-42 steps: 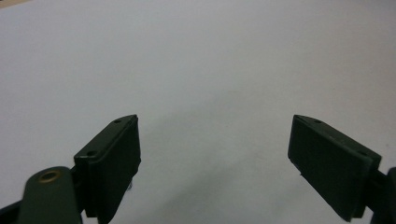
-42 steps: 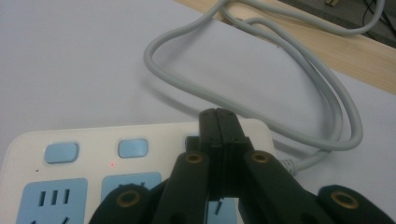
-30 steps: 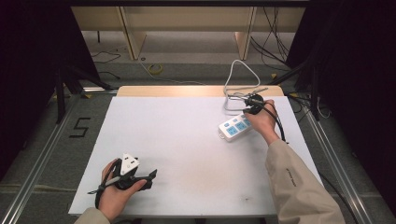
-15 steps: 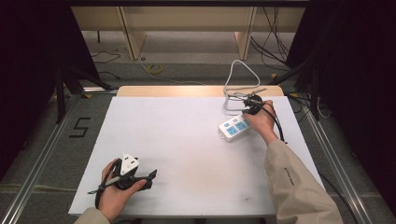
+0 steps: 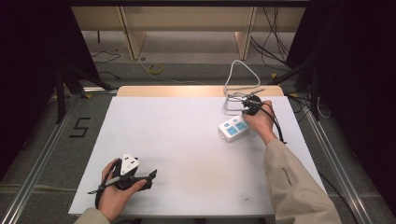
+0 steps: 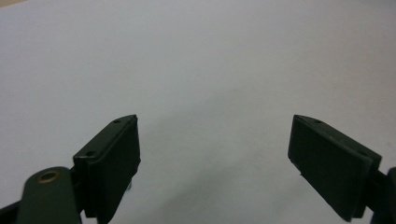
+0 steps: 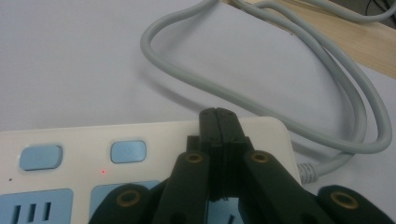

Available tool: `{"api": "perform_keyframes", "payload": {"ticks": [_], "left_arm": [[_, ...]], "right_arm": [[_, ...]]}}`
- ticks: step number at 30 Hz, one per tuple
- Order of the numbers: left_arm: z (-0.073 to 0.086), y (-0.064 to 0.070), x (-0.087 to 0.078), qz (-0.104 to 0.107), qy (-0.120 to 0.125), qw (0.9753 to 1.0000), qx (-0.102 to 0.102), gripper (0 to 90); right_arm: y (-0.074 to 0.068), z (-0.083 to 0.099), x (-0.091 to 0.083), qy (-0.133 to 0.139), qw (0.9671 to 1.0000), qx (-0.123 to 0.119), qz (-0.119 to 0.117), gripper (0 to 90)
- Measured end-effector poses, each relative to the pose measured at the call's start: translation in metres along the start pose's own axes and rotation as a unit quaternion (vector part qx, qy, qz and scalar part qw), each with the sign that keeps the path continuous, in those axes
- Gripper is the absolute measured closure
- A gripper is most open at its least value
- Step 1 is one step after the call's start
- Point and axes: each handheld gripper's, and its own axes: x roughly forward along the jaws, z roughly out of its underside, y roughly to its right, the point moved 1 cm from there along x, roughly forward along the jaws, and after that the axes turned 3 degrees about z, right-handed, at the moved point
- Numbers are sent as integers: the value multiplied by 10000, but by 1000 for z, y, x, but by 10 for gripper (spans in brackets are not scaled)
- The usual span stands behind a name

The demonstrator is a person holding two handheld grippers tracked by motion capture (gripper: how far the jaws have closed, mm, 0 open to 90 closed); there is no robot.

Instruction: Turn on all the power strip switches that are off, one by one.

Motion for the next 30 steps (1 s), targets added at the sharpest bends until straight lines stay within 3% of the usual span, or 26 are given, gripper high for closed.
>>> {"api": "perform_keyframes", "payload": {"ticks": [16, 27, 30], "left_arm": [[0, 0, 0, 5, 5, 10000, -6, 165], [0, 0, 0, -3, 1, 10000, -10, 166], [0, 0, 0, -6, -7, 10000, -8, 166]], "right_arm": [[-2, -1, 1, -88, 9999, -60, 62, 900], [-1, 0, -3, 139, 9998, 123, -69, 900], [-5, -2, -6, 166, 9998, 79, -93, 900]]}}
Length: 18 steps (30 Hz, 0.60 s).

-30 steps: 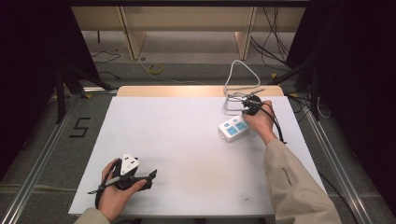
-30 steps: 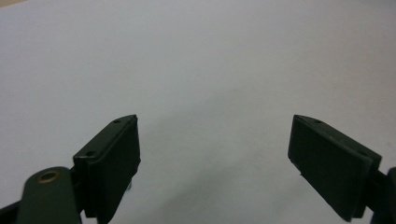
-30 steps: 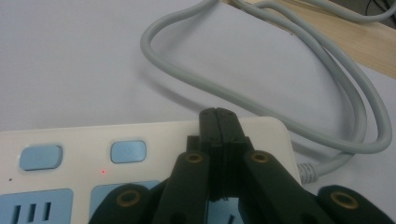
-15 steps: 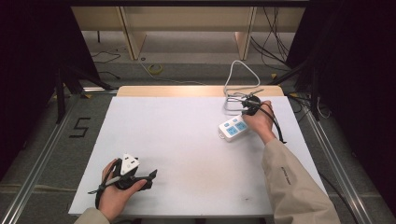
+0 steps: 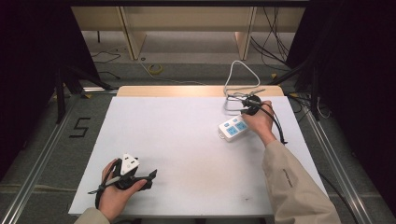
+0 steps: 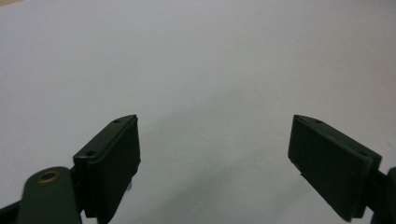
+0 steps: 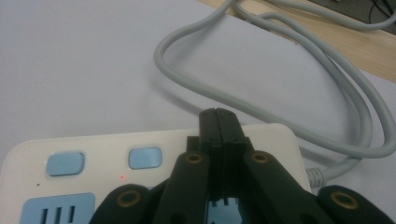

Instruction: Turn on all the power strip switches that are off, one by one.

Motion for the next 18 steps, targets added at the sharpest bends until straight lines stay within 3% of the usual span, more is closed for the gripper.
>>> {"api": "perform_keyframes", "payload": {"ticks": [18], "left_arm": [[0, 0, 0, -15, -27, 10000, 28, 166]], "right_arm": [[-9, -3, -16, 72, 9997, -9, -212, 900]]}}
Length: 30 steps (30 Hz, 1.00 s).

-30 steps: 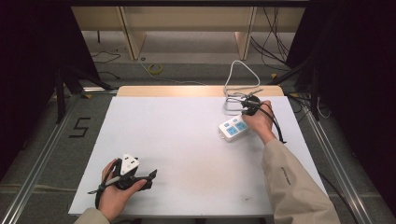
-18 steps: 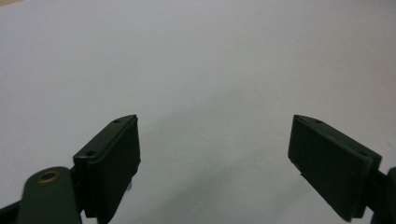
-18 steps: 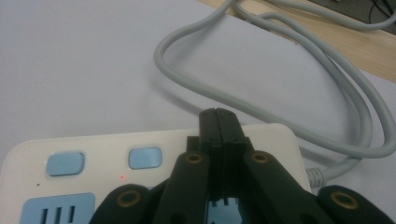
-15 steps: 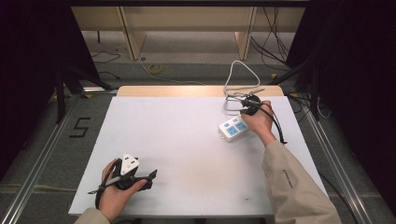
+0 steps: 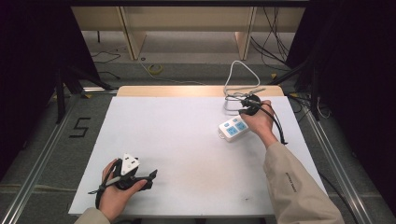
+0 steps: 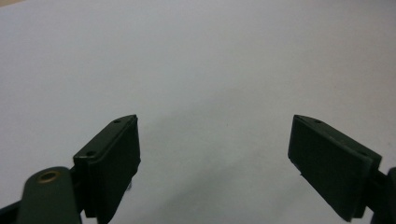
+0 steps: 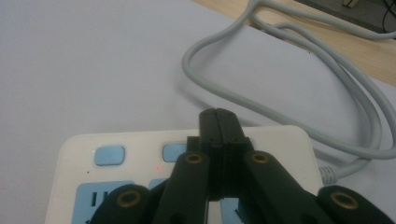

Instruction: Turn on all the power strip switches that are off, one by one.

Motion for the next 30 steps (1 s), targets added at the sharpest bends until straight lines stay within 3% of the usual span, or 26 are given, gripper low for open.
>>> {"api": "perform_keyframes", "payload": {"ticks": [30], "left_arm": [[0, 0, 0, -5, 6, 10000, -2, 166]], "right_arm": [[-20, -1, -3, -30, 9996, -175, -238, 900]]}}
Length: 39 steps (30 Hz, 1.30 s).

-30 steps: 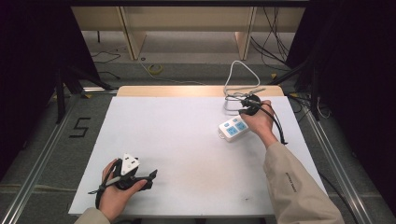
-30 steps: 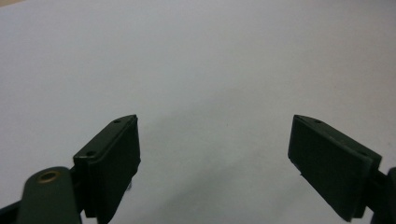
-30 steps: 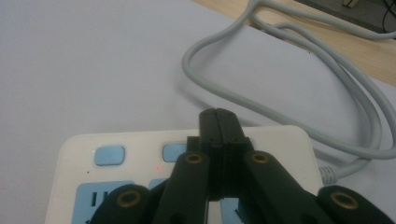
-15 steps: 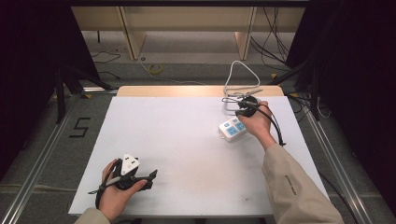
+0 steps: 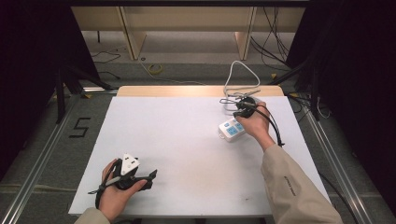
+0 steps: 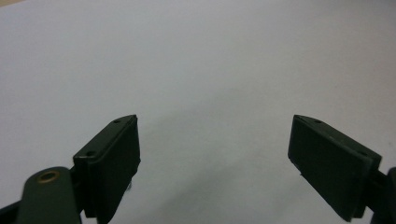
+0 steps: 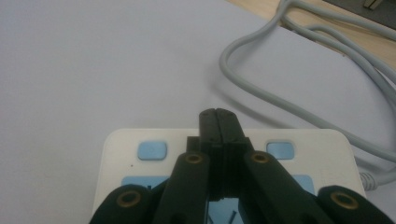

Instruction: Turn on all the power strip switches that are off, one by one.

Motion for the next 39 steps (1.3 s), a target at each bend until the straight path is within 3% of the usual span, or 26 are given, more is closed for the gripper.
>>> {"api": "perform_keyframes", "payload": {"ticks": [39], "left_arm": [[0, 0, 0, -5, 9, 10000, 25, 166]], "right_arm": [[-20, -3, 1, -142, 9994, -225, -211, 900]]}}
